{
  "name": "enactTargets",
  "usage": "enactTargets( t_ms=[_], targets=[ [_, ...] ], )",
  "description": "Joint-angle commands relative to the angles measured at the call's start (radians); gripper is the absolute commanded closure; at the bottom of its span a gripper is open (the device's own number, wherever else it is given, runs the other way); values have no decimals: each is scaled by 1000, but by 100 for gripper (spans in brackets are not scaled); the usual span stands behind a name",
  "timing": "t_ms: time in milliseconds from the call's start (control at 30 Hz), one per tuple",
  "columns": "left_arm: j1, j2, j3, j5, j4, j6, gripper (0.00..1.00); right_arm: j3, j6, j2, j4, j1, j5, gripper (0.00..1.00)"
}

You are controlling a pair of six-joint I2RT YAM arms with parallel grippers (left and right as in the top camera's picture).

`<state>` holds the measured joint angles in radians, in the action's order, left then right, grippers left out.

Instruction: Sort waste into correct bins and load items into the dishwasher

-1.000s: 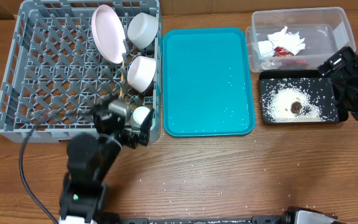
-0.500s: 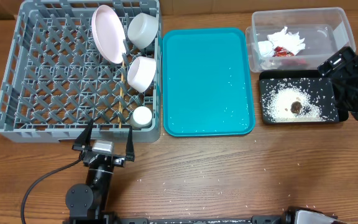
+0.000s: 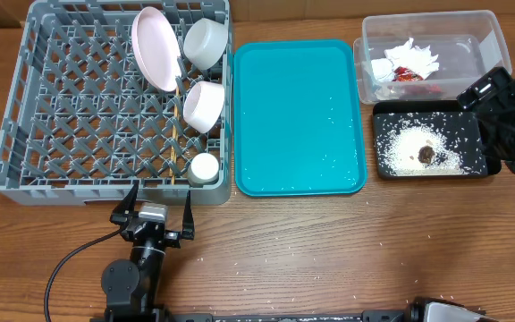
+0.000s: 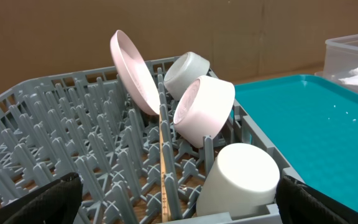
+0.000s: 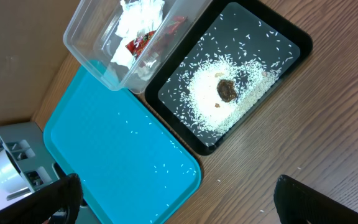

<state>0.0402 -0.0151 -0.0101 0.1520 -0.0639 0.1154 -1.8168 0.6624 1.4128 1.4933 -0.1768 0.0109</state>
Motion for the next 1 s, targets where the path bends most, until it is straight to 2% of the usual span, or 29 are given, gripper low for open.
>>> enactTargets(
  t_ms=[0,700,967],
  targets=[
    [6,11,5,-10,0,19,0,-13,4,-7,-2,-4,-9,0],
    [6,11,5,-10,0,19,0,-13,3,-6,-2,-4,-10,0],
    [6,11,5,-10,0,19,0,-2,-16,-42,93,13,-11,0]
  ],
)
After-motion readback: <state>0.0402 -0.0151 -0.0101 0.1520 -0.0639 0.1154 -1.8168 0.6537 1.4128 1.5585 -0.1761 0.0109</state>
